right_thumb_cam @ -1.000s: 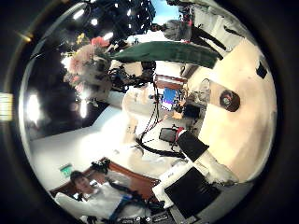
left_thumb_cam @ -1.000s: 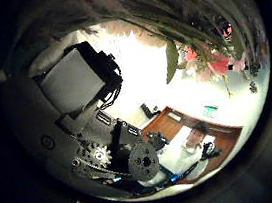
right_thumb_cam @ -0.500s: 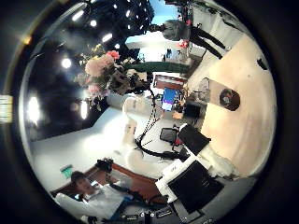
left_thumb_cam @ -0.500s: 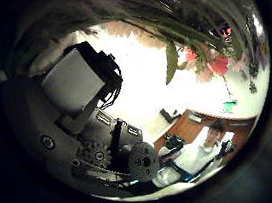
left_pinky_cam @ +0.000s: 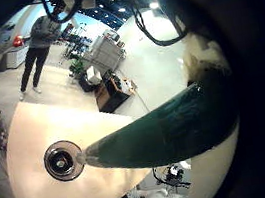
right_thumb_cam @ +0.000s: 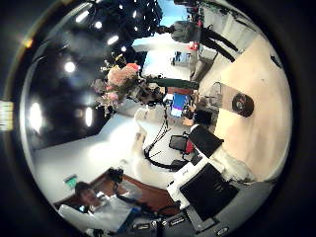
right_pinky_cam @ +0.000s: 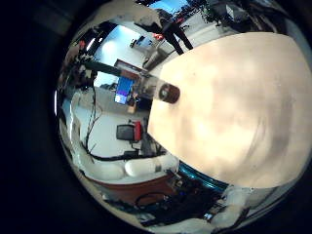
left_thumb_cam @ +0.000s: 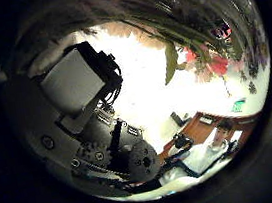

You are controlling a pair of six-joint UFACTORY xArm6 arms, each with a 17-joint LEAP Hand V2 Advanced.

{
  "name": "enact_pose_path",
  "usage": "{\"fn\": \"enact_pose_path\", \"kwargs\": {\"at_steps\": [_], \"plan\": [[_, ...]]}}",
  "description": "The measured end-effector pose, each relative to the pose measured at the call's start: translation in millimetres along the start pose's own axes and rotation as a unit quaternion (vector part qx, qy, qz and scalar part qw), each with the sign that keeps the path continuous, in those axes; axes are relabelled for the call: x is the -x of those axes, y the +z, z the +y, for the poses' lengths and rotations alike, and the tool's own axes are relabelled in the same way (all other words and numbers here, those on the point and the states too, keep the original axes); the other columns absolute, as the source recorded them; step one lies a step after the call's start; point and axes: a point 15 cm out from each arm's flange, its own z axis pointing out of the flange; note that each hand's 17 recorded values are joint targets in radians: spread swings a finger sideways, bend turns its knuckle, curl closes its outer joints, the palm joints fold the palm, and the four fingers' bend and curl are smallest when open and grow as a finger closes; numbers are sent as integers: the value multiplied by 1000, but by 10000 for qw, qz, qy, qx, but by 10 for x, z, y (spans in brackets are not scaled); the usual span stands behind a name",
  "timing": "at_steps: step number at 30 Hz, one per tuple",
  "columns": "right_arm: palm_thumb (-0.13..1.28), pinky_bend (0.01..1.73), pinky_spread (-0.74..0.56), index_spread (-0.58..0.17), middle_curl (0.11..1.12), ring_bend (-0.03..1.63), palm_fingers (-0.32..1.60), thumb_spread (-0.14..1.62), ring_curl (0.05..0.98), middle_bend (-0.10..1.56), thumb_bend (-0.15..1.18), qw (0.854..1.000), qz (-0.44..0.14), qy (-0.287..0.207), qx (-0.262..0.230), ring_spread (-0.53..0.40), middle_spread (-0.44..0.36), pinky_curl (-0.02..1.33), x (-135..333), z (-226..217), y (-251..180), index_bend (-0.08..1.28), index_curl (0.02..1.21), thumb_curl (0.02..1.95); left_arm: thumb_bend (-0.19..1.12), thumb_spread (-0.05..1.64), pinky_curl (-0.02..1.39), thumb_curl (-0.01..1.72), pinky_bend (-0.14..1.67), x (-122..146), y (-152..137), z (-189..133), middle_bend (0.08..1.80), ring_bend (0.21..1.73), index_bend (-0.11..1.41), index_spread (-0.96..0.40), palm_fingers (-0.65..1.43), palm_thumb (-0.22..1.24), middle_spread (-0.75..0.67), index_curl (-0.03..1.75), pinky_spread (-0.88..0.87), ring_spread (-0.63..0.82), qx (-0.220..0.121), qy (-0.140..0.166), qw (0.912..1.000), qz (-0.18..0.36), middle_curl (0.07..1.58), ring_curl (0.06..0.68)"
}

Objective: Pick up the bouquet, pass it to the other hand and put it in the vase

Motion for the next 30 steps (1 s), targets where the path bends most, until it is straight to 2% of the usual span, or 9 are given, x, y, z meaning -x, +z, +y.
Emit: {"fn": "enact_pose_path", "kwargs": {"at_steps": [12, 20, 30], "plan": [[828, 727, 496, -279, 336, 627, 170, 980, 209, 253, -22, 10000, 7, 1, -7, 214, 103, 330, -2, -4, -2, 164, 306, 550, -8, 1081, 613, 784, 1408, 526, -57, 54, 1188, 1447, 775, -708, 1125, 915, -475, 1183, -477, -392, -46, -409, 9991, 105, 912, 598], [828, 722, 495, -282, 338, 611, 186, 980, 203, 242, -22, 10000, 20, 0, -10, 217, 94, 310, -1, -4, -4, 170, 305, 549, -8, 1086, 620, 781, 1401, 845, -58, -22, 1191, 1450, 774, -710, 1121, 913, -477, 1183, -482, -392, -113, -629, 9978, 196, 910, 599], [833, 710, 496, -283, 340, 598, 209, 980, 200, 224, -22, 10000, 16, 16, -2, 217, 82, 285, -1, -5, 0, 171, 308, 554, -20, 1068, 631, 760, 1403, 937, 42, -68, 1192, 1455, 757, -710, 1109, 877, -481, 1188, -481, -394, -74, -728, 9969, 285, 911, 601]]}}
